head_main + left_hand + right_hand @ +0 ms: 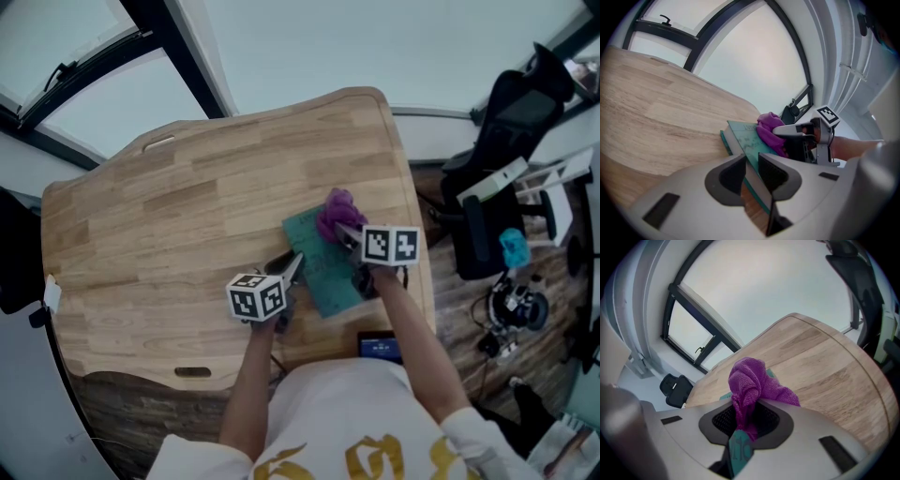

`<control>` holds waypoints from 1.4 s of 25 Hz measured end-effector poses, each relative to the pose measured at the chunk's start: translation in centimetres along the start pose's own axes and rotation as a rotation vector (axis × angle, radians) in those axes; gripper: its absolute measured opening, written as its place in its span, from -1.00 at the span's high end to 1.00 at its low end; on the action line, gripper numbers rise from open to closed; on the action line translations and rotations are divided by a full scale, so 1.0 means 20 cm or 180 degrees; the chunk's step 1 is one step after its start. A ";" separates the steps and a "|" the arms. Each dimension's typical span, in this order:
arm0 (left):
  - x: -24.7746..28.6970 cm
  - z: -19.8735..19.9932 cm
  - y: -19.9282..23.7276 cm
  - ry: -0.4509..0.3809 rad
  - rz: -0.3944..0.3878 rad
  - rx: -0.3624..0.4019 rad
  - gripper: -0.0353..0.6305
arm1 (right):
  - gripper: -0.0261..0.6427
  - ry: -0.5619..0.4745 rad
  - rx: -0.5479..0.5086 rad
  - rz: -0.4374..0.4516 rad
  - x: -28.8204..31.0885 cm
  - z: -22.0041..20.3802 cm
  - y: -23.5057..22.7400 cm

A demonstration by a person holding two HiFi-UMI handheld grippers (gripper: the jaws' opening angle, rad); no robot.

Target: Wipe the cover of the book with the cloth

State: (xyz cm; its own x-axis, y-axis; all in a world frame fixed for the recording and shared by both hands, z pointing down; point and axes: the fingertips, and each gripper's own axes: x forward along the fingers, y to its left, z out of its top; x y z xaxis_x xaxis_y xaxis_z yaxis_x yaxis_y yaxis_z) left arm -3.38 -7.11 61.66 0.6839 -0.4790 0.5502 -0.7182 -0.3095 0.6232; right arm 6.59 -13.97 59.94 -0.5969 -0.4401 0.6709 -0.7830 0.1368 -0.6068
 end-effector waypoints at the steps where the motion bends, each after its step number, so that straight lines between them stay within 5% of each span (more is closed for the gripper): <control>1: 0.00 0.00 0.00 -0.0002 -0.0002 0.0003 0.64 | 0.73 -0.0017 0.0062 0.0027 0.00 0.01 0.00; 16: 0.00 0.00 0.00 -0.0002 0.0009 -0.0007 0.64 | 0.73 0.0028 0.0117 0.0123 0.01 0.01 0.01; 26: 0.00 0.00 0.00 0.0001 0.0029 -0.0002 0.64 | 0.73 0.0430 -0.0676 0.0215 0.06 -0.10 0.13; 35: 0.00 0.00 0.00 -0.0020 0.0041 -0.0001 0.64 | 0.73 0.0517 -0.0753 0.0317 0.08 -0.13 0.18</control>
State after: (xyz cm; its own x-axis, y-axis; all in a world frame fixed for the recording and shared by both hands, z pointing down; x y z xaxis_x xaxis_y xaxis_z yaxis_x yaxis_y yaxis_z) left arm -3.44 -7.17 61.60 0.6739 -0.4880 0.5547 -0.7269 -0.3032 0.6162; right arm 2.48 -11.83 59.96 -0.6779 -0.2691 0.6841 -0.7270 0.3836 -0.5695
